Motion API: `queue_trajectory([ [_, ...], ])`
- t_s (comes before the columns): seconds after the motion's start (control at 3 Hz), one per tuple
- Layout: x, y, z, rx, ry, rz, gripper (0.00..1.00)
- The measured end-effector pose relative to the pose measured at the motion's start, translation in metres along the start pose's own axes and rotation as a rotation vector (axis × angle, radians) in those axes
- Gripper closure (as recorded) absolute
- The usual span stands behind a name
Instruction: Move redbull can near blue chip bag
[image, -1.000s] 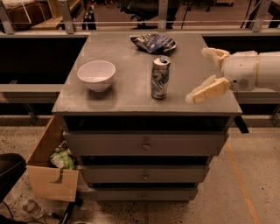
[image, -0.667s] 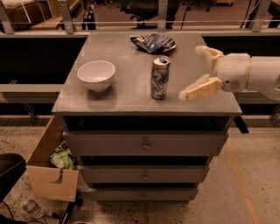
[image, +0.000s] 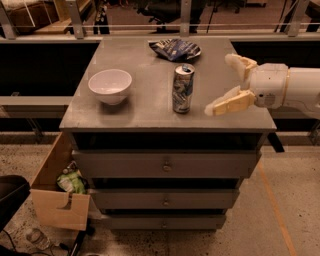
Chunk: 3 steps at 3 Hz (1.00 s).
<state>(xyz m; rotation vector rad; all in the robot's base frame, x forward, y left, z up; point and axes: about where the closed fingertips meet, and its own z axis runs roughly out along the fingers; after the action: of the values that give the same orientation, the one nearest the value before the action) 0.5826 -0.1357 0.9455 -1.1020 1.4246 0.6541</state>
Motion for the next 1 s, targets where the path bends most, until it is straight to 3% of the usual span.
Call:
queue_trajectory([
  [0.67, 0.022, -0.012, 0.055, 0.017, -0.126, 0.053, 0.00],
  [1.0, 0.024, -0.020, 0.076, 0.006, -0.157, 0.057, 0.00],
])
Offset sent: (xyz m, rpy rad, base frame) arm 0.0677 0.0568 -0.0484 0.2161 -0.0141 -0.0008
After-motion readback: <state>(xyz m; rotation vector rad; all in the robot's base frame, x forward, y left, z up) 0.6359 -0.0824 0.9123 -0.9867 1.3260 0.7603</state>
